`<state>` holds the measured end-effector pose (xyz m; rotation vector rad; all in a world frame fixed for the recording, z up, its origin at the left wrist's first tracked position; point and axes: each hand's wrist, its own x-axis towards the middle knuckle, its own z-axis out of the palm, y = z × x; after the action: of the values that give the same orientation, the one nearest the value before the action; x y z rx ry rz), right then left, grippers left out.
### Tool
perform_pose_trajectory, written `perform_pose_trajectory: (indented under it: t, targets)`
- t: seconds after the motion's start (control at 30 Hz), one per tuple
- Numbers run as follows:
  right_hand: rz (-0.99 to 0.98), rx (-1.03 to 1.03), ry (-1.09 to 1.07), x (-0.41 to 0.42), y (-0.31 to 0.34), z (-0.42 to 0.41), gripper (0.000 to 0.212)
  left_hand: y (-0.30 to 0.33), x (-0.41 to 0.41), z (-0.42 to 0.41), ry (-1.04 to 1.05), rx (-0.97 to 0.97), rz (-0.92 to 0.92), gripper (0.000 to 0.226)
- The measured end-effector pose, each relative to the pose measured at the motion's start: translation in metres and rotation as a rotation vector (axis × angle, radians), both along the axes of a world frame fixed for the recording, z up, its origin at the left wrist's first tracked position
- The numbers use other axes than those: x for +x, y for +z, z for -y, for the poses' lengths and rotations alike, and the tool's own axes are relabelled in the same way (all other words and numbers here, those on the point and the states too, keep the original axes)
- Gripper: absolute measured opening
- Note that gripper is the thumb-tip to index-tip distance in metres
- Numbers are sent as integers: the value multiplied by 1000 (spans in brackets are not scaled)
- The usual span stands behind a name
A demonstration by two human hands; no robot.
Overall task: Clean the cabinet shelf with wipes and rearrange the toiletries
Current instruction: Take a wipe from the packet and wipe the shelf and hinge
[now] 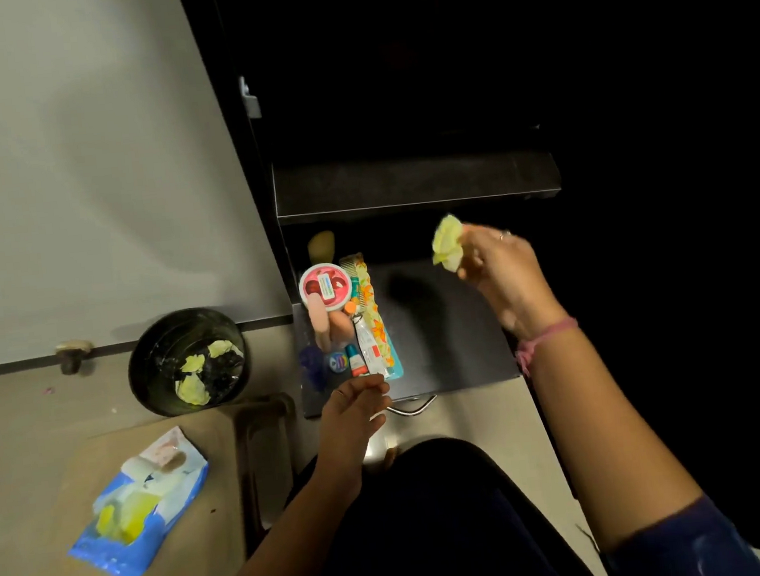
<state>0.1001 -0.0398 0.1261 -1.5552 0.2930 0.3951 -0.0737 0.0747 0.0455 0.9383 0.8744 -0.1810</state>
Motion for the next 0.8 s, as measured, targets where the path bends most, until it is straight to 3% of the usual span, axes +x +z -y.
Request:
perform_pose_trajectory:
  t: [0.17,0.3,0.47,0.6,0.8]
  targets:
    - [347,-81,189,38,33,-73,19,3,-2,-8,34,26,15,13]
    - [692,-443,282,62,42,-124,28,3,-6,-14,58,27,-25,10]
    - [891,-897,515,73,38,-162,32,2,-11,-23,86,25,-63,11]
    - [954,-967,642,59,26,-162,27,5,-13,-27,99,12,-45,10]
    - [1042,-875,610,45,25,-149,32,3,-18,-33,97,5,-42,10]
